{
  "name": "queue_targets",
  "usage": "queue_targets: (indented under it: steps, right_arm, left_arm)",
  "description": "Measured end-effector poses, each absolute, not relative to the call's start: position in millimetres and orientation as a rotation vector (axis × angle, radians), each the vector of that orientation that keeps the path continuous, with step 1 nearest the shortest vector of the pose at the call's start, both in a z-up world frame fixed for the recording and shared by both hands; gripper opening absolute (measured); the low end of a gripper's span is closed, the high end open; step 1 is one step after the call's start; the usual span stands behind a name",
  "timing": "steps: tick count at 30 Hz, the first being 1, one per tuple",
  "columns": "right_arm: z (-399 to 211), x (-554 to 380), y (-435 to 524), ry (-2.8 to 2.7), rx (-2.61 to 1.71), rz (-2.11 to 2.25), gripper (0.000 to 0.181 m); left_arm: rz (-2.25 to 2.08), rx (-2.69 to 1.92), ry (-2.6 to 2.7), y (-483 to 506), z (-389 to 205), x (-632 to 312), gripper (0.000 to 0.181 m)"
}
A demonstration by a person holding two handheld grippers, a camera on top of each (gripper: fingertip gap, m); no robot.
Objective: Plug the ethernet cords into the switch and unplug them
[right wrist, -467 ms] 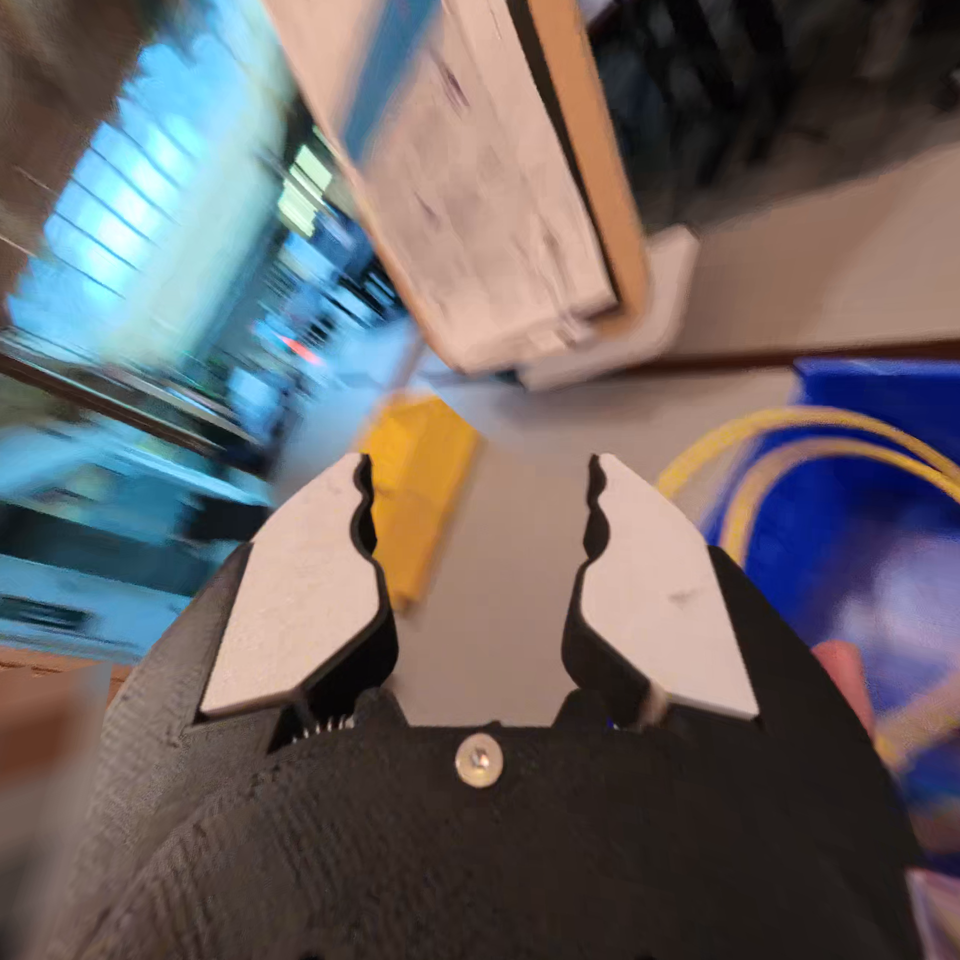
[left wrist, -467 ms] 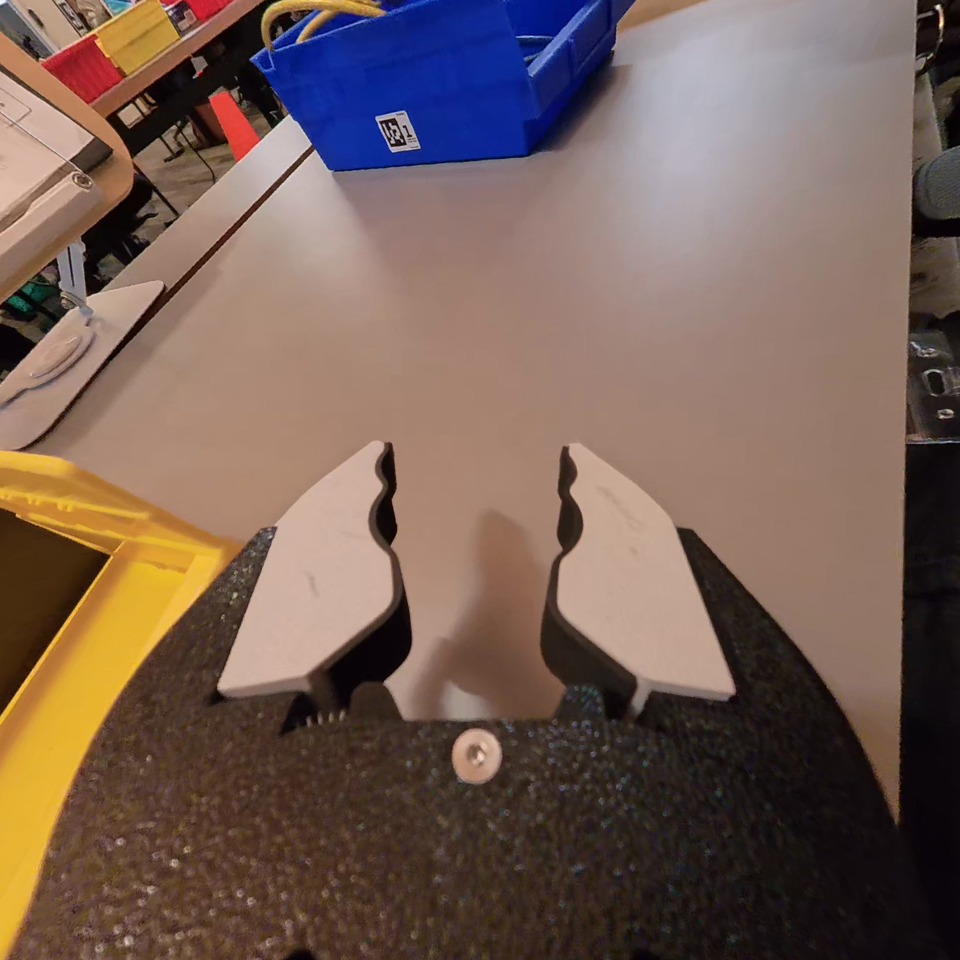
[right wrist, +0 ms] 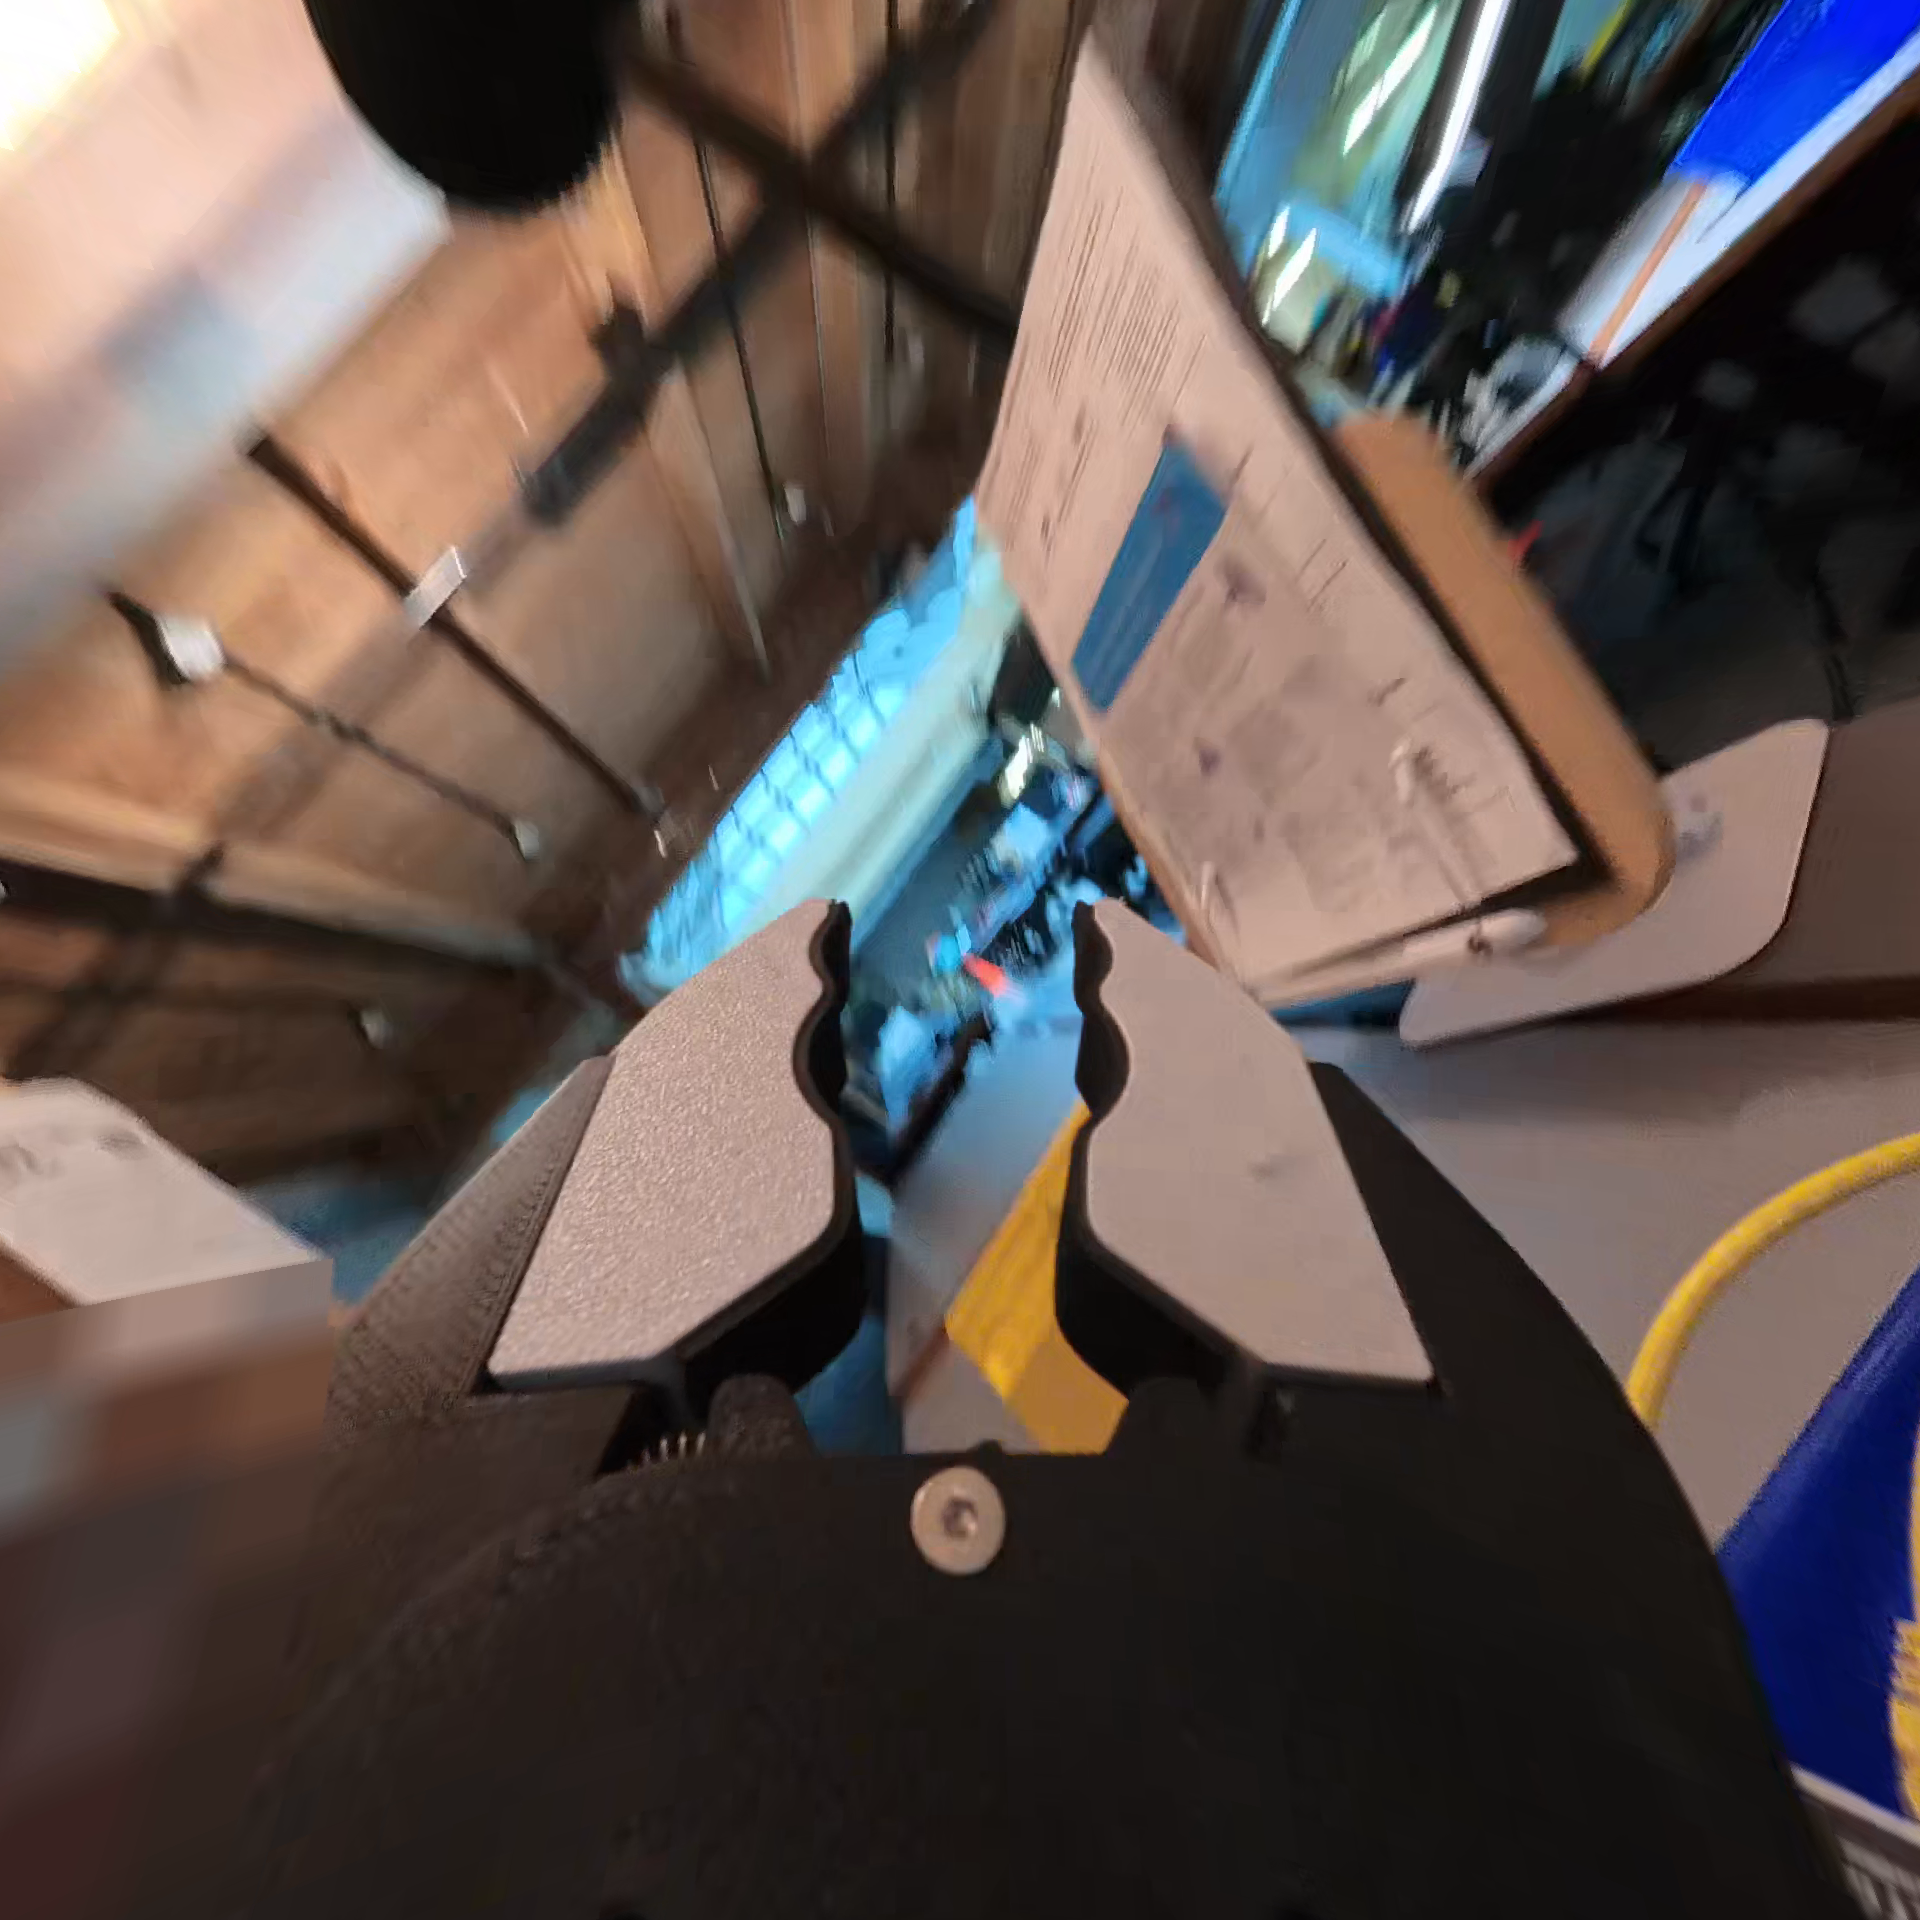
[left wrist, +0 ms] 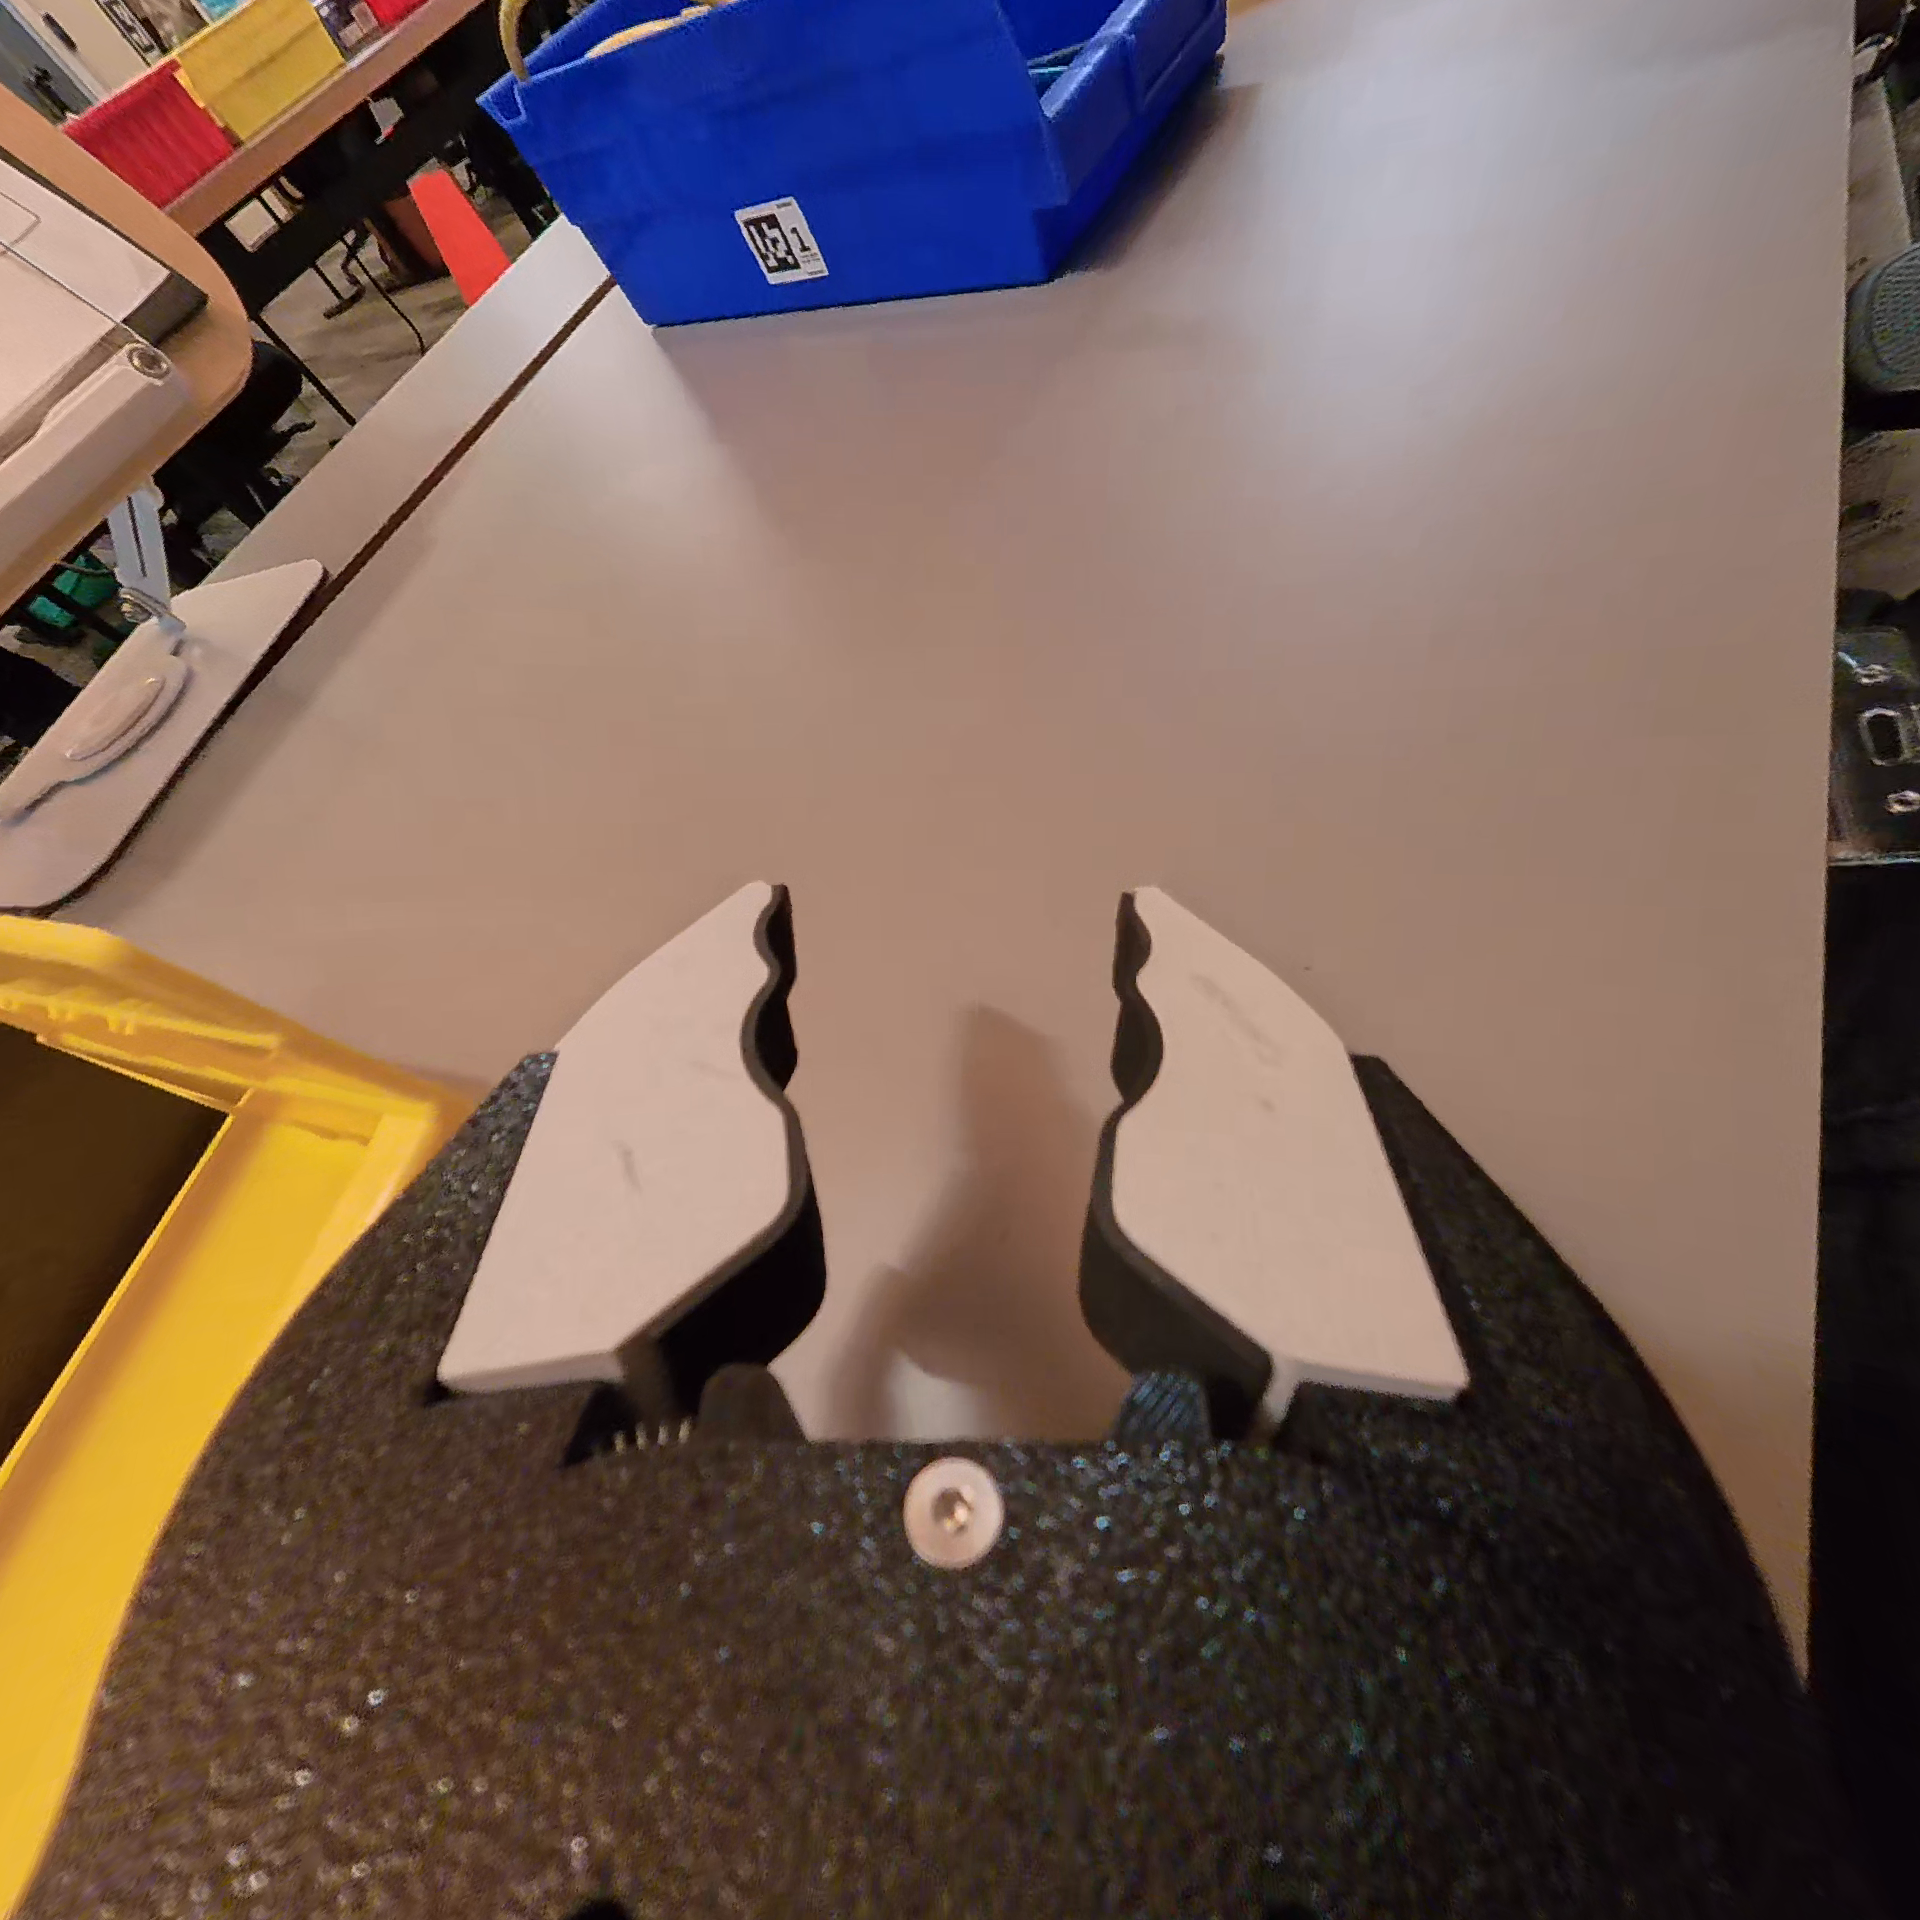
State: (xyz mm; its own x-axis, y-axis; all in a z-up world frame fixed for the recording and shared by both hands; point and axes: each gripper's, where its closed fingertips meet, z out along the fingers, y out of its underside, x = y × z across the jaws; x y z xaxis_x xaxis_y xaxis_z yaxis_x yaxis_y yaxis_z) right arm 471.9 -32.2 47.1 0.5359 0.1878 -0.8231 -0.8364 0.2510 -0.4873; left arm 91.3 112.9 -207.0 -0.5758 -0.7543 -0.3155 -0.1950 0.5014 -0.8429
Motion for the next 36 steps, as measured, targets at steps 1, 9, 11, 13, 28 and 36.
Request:
queue_targets:
  steps: [1,9,11,13,28,36]
  right_arm:
    - [51.3,458.9,-30.3,0.674,-1.198,0.781,0.039]
    - [58.7,469.2,-86.9,0.68,-1.745,0.006,0.047]
    - [37.4,414.6,-86.8,0.514,-1.936,0.12,0.053]
    - [2.9,353.1,-93.3,0.274,-2.104,0.119,0.052]
    - [-176.7,277.8,-160.1,-0.431,-2.305,-0.97,0.0]
    - [-168.4,276.2,-177.1,-0.211,-2.373,-0.635,0.001]
  left_arm:
    - [-1.035,-0.774,2.047,113.1,-206.4,91.4,0.058]
    - [-0.944,-0.784,2.085,113.3,-215.8,94.7,0.058]
    - [-0.913,-0.753,2.085,111.8,-217.0,93.8,0.057]
    - [-0.882,-0.734,2.087,111.0,-218.8,93.7,0.057]
    - [-0.828,-0.783,2.136,110.5,-227.7,96.5,0.055]
    - [-0.823,-0.768,2.129,110.0,-227.3,95.2,0.053]
